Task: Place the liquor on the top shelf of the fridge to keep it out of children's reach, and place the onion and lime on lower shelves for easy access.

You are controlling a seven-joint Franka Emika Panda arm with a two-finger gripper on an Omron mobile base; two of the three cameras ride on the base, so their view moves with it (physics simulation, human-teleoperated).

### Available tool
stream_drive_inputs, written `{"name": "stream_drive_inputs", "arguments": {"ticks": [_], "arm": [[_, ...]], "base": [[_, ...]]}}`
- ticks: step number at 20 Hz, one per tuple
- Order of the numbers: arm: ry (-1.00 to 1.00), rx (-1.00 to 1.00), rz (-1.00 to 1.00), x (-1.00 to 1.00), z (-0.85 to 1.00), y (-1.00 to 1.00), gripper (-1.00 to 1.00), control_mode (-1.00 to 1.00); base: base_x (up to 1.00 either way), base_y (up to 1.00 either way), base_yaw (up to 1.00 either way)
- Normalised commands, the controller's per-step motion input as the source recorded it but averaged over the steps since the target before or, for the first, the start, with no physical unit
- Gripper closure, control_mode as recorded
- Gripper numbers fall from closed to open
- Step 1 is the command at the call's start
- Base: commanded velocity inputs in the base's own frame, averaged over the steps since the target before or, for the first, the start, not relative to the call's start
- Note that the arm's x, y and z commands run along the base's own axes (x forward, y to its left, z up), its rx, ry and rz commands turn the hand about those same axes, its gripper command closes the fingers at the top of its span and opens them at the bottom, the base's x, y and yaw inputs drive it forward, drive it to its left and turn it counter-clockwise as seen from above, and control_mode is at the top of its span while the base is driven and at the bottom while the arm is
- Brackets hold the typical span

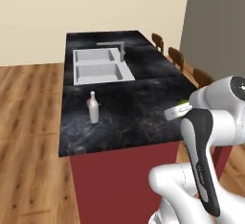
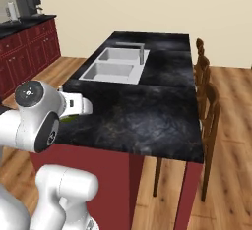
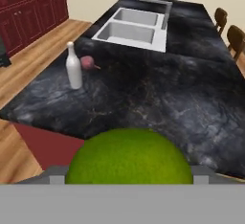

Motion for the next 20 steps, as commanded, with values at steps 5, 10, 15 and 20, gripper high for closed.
{"name": "stream_drive_inputs", "arguments": {"ticks": [5, 10, 15, 20], "arm": [[0.00, 0.00, 0.00, 0.00, 0.00, 0.00, 1.00, 1.00], [0.00, 0.00, 0.00, 0.00, 0.00, 0.00, 1.00, 1.00], [0.00, 0.00, 0.00, 0.00, 0.00, 0.00, 1.00, 1.00], [0.00, 0.00, 0.00, 0.00, 0.00, 0.00, 1.00, 1.00]], "base": [[-1.00, 0.05, 0.01], [-1.00, 0.19, 0.14], [-0.40, 0.61, 0.24], [0.04, 0.73, 0.51]]}}
